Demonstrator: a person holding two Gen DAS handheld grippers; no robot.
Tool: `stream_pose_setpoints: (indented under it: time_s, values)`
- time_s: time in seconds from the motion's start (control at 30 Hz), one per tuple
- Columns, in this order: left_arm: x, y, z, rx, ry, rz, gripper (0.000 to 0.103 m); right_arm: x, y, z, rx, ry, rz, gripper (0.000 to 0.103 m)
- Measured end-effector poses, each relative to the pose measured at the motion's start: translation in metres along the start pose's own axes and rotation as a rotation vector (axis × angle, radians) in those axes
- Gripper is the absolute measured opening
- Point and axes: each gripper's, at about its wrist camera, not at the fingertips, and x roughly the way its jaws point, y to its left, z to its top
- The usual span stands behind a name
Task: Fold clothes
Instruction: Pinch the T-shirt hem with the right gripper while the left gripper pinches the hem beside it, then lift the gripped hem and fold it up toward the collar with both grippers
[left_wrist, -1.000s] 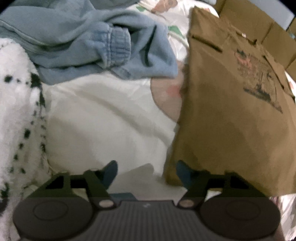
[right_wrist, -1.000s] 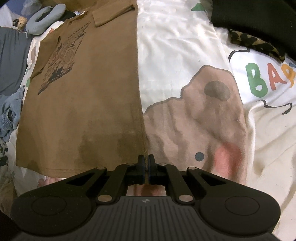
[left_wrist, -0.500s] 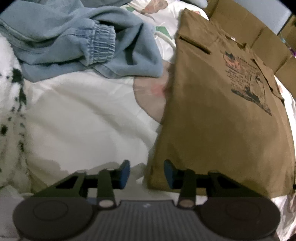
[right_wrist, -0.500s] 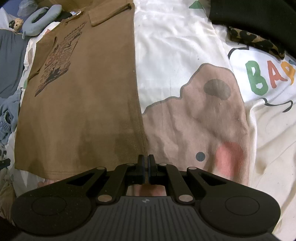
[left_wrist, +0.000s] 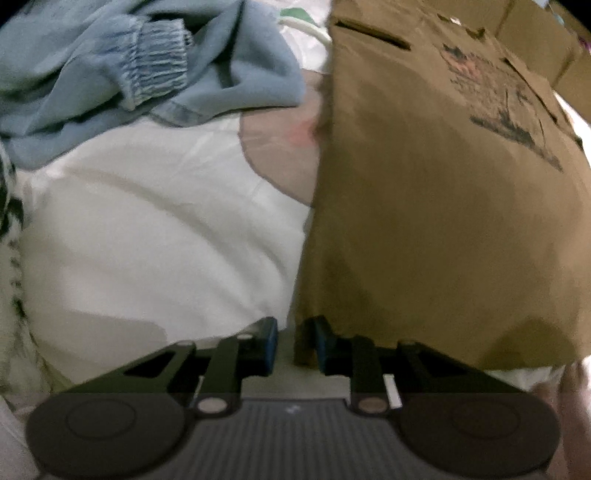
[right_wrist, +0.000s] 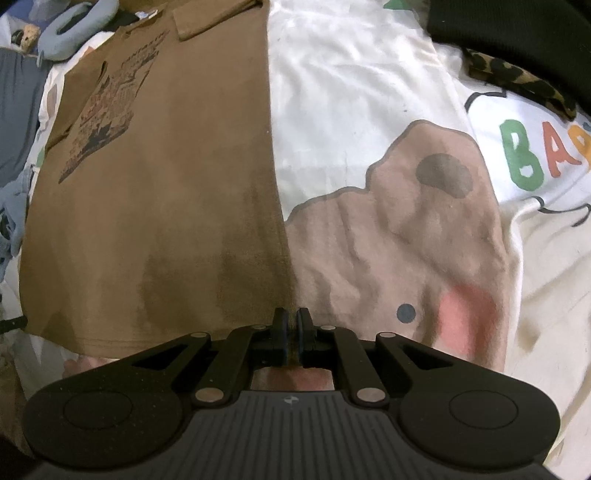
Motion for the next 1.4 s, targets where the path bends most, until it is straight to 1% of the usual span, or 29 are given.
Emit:
stream_pose_setpoints:
  time_s: [0.07,0.1,0.23,0.37,0.57,0.6,0.63,0.67,0.73,0.8,1.0,1.17,1.4]
  values:
    - [0.001,-0.008,-0.001,0.031,-0.005,0.035,0.024,0.001,0.002,-0.001,0.000,-0.006,-0.006,0.005]
    - [0.001,-0.010,-0.001,0.031,-0.004,0.044,0.022,0.002,0.003,-0.001,-0.001,-0.007,-0.009,0.005]
    - [0.000,-0.007,-0.002,-0.035,0.004,0.037,0.021,0.002,0.005,-0.002,0.006,0.003,-0.016,0.004]
    - [-0.001,-0.004,-0.002,-0.057,0.022,0.013,0.021,0.003,0.006,-0.002,0.000,0.012,-0.022,0.004]
    - [-0.001,-0.002,-0.005,-0.091,0.017,-0.003,0.020,0.004,0.008,-0.004,-0.001,0.017,-0.021,0.004]
    - [-0.001,-0.002,-0.005,-0.097,0.019,-0.008,0.016,0.005,0.009,-0.004,0.000,0.015,-0.022,0.004]
    - [0.000,-0.002,-0.005,-0.098,0.025,-0.020,0.010,0.005,0.010,-0.005,-0.001,0.012,-0.026,0.004]
    - [0.000,-0.003,-0.004,-0.084,0.031,-0.026,0.009,0.005,0.011,-0.005,-0.002,0.010,-0.030,0.003]
    - [-0.001,-0.005,-0.001,-0.053,0.044,-0.027,0.005,0.005,0.011,-0.004,0.003,0.012,-0.028,0.002]
    - [-0.004,-0.003,0.003,-0.050,0.056,-0.034,0.004,0.005,0.009,-0.002,0.021,0.020,-0.019,0.001]
    - [-0.030,0.007,0.003,-0.078,0.039,-0.058,0.004,-0.012,0.014,0.001,0.007,0.009,-0.023,0.001]
    - [-0.062,0.003,0.010,-0.076,0.006,-0.081,0.004,-0.038,0.015,0.003,0.017,-0.026,-0.008,0.001]
    - [-0.107,0.007,0.010,-0.088,-0.042,-0.110,0.004,-0.078,0.023,0.011,-0.008,-0.089,0.011,0.001]
